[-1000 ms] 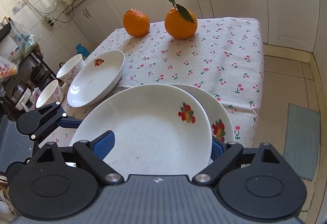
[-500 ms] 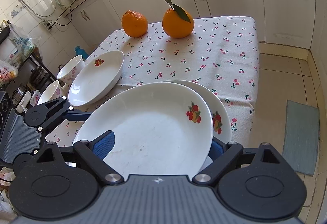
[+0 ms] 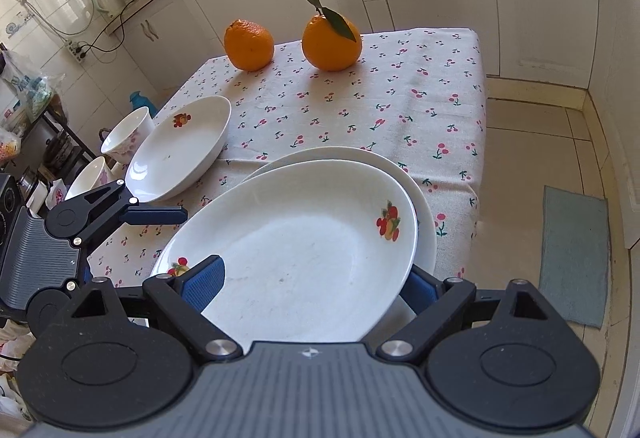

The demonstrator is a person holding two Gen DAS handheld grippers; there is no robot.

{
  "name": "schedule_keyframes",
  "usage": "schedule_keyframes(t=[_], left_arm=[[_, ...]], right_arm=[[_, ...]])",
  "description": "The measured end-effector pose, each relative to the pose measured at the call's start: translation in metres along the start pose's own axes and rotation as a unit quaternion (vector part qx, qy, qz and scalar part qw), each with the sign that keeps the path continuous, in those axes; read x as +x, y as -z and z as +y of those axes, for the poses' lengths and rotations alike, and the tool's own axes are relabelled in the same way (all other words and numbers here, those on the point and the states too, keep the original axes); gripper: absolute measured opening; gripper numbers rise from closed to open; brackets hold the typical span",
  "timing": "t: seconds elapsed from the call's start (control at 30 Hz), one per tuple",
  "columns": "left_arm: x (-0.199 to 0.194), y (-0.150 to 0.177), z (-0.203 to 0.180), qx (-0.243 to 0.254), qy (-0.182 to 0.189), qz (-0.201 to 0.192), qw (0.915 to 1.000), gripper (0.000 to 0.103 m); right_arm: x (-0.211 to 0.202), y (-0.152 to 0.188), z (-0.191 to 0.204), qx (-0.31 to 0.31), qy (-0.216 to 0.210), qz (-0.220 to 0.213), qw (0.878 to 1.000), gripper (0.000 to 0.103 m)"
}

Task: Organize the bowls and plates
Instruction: 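Lower the large plate onto the stained plate and open the right tool, then withdraw the right tool from the stacked plates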

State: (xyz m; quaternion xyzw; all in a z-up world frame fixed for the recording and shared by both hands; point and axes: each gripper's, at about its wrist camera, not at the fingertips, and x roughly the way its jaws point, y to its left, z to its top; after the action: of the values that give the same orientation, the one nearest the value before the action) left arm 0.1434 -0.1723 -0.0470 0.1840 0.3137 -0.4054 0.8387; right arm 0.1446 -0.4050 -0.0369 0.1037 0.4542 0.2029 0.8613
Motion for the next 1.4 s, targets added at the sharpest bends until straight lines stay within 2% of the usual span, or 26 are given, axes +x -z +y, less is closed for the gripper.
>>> schedule_keyframes(t=[0.3,0.53,0.93,1.1,1.2,1.33,1.4], left_arm=[[-0.010,0.007,-0.004,-0.005,-0.003,-0.009,0.9999,0.102],[-0.033,0.018,0.002,-0.023,-0.015,-0.023,0.9994,0.102],[-0.057,0.048,0.017,-0.068,-0.040,-0.015,0.9967,0.102],[-0.060,0.054,0.020,-0.082,-0.045,-0.015,0.9955,0.102],[-0.063,0.058,0.022,-0.091,-0.049,-0.016,0.9946,0.102],[-0.068,0.061,0.026,-0.114,-0.066,-0.019,0.9911,0.102],[-0.071,0.062,0.027,-0.126,-0.088,-0.020,0.9879,0.102]], right_arm=[[-0.005,0.006,0.003,0.017,0.023,0.002,1.000,0.096],[-0.006,0.011,0.012,0.015,0.046,0.001,0.999,0.095],[0.000,0.016,0.026,0.002,0.093,0.015,0.996,0.097],[0.000,0.020,0.027,-0.001,0.102,0.019,0.995,0.097],[-0.003,0.020,0.034,-0.014,0.100,0.012,0.995,0.101],[-0.011,0.020,0.052,-0.047,0.111,0.002,0.993,0.103],[-0.014,0.019,0.062,-0.059,0.115,-0.006,0.992,0.103]])
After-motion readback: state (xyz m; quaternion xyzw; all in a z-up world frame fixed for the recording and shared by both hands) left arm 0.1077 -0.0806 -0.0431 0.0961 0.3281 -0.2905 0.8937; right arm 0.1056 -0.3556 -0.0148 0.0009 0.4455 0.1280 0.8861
